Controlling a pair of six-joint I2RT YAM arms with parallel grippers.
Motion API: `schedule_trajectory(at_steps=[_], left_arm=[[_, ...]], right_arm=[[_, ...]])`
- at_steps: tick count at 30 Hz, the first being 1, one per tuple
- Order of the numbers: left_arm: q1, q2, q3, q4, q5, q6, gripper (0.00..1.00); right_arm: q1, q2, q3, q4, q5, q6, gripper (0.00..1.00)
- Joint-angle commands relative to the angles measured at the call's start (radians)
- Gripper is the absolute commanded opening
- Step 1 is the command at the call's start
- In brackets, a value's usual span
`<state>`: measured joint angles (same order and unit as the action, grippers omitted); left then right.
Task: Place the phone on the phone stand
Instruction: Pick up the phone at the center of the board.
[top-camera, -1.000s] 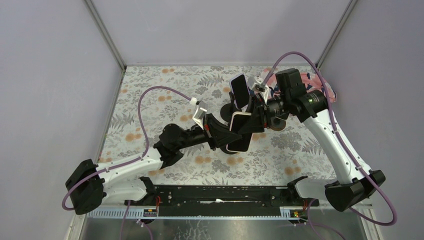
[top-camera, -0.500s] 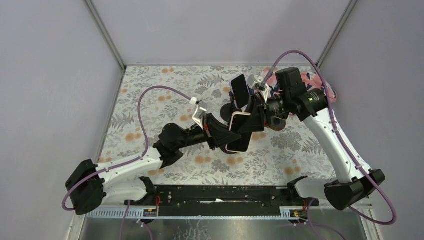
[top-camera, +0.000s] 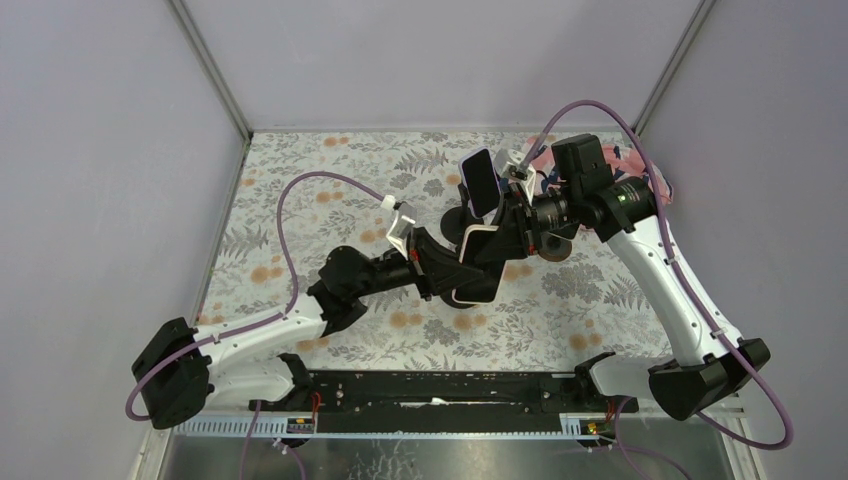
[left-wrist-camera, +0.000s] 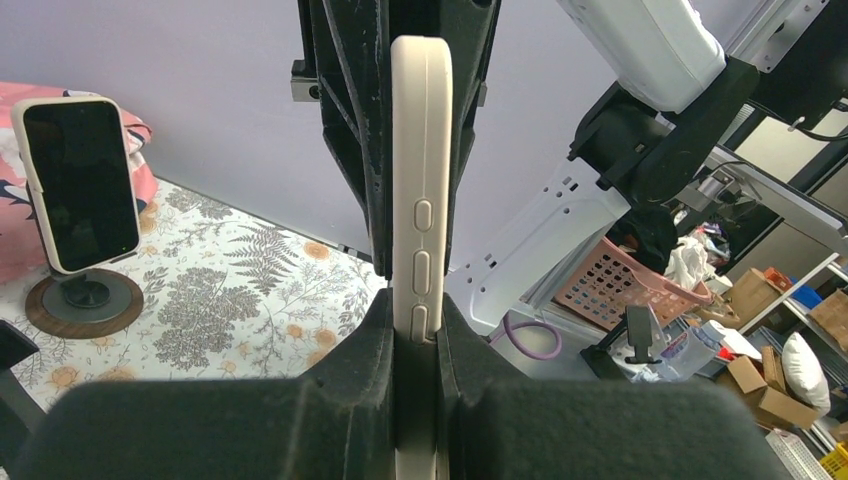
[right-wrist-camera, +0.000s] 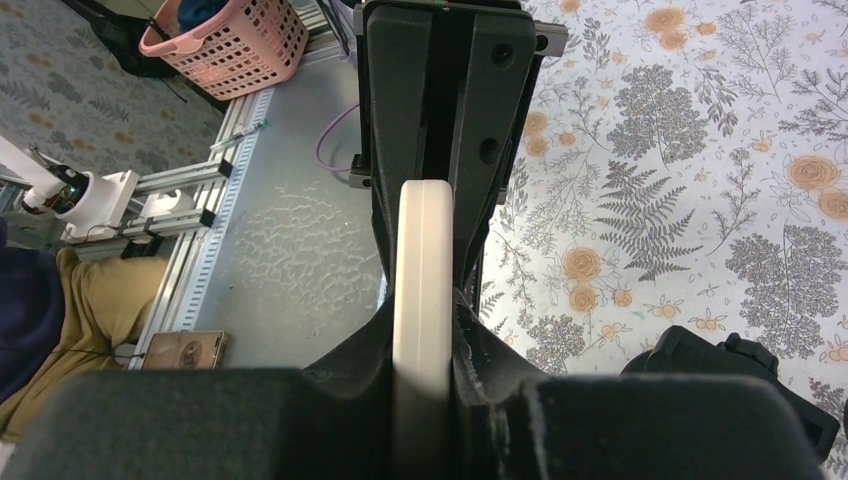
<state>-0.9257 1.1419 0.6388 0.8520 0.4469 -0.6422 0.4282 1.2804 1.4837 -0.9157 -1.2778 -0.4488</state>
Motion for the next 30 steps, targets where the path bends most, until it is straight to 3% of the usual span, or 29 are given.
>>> schedule_trajectory(at_steps=[1,2,3,4,5,7,8,14,18,22,30], left_arm=[[0.013,-0.008,0.015,0.076,-0.009,-0.04,0.0],[0.014,-0.011,0.014,0.068,-0.016,-0.044,0.1],[0.017,-0.015,0.01,0.055,-0.03,-0.048,0.3],[0.018,-0.024,0.002,0.045,-0.041,-0.052,0.42],[0.019,-0.046,-0.011,0.036,-0.06,-0.052,0.64],[0.021,-0.092,-0.051,0.014,-0.092,-0.03,0.84],[0.022,-0.14,-0.075,-0.019,-0.128,-0.008,0.88],[0.022,-0.373,-0.27,-0.148,-0.31,0.195,0.93],[0.02,-0.375,-0.479,-0.003,-0.432,0.298,0.93],[0.019,-0.143,-0.572,0.267,-0.541,0.356,0.92],[0.005,0.444,-0.427,0.678,-0.609,0.454,0.93]], right_arm=[[0.008,-0.016,0.023,-0.015,-0.069,-0.048,0.0],[0.008,-0.018,0.024,-0.016,-0.071,-0.052,0.0],[0.0,-0.02,0.024,-0.017,-0.076,-0.052,0.0],[-0.011,-0.023,0.023,-0.013,-0.088,-0.05,0.0],[-0.027,-0.027,0.021,-0.004,-0.104,-0.037,0.0],[-0.071,-0.041,0.002,0.042,-0.141,0.007,0.0],[-0.095,-0.059,-0.022,0.076,-0.156,0.035,0.0],[-0.248,-0.154,-0.211,0.39,-0.245,0.297,0.0],[-0.364,-0.183,-0.281,0.537,-0.242,0.405,0.0],[-0.422,-0.198,-0.292,0.524,-0.193,0.39,0.0],[-0.466,-0.212,-0.305,0.513,-0.185,0.374,0.0]])
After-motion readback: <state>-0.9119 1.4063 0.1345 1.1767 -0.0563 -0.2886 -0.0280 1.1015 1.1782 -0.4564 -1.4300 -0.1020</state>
